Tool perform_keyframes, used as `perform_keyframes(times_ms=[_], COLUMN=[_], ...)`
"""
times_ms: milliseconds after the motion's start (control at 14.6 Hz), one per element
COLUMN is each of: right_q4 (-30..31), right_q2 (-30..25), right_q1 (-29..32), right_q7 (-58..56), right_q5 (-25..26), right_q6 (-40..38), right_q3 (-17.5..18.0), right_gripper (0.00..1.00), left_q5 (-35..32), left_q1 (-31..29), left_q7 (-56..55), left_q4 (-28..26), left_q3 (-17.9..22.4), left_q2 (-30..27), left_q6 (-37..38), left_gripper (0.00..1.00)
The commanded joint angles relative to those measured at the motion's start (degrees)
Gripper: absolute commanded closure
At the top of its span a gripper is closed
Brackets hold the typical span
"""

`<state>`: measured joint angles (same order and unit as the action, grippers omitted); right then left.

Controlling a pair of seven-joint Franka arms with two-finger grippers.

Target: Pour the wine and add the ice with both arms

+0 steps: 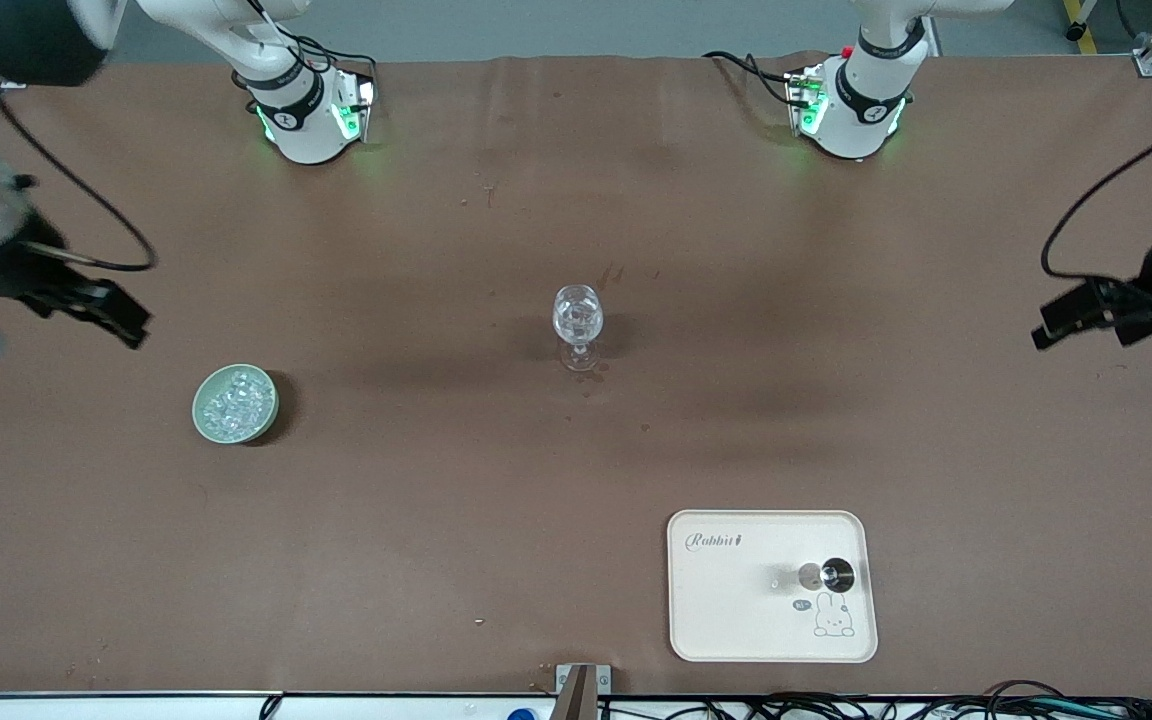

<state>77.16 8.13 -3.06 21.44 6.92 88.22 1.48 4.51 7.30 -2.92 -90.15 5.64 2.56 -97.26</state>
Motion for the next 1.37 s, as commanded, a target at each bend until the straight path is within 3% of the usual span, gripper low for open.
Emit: perform_keyframes(times_ms=[0, 205, 411, 548, 822, 1027, 1301], right_q4=[2.47, 7.28, 7.39, 7.04, 7.04, 7.04, 7.04], right_q2=[-3.64, -8.64, -9.28, -9.19, -9.19, -9.19, -9.19], right_q1=[0.95, 4.46, 6.13, 5.61, 5.61, 5.96, 6.40], right_q7=[-8.41, -12.90, -13.00, -13.00, -13.09, -13.09, -13.09], right_q5=[-4.19, -4.81, -8.14, -8.85, -8.85, -8.85, -8.85], right_q6=[-2.25, -2.70, -4.63, -4.63, -4.72, -5.24, -5.42], right_q3=[-5.69, -5.52, -5.00, -5.08, -5.08, -4.91, -4.56], right_gripper=[0.00, 0.00, 0.00, 0.00, 0.00, 0.00, 0.00], left_q5=[-4.67, -5.30, -4.60, -4.51, -4.42, -4.42, -4.42], left_q1=[-0.35, -0.70, -0.70, -0.88, -0.62, -0.88, -0.88], left_q7=[0.90, -0.59, -3.22, -3.41, -4.55, -4.55, -2.54], left_q4=[-11.61, -9.46, 2.65, 7.07, 6.30, -0.89, -1.17], left_q3=[-2.56, -3.53, -3.97, -4.23, -4.58, -5.20, -5.38], left_q2=[-9.92, -6.97, 2.07, 3.86, 2.28, -2.72, -2.73], left_q6=[-1.79, -2.93, -1.80, -0.74, 3.64, 2.26, 2.07], left_gripper=[0.01, 0.00, 0.00, 0.00, 0.00, 0.00, 0.00])
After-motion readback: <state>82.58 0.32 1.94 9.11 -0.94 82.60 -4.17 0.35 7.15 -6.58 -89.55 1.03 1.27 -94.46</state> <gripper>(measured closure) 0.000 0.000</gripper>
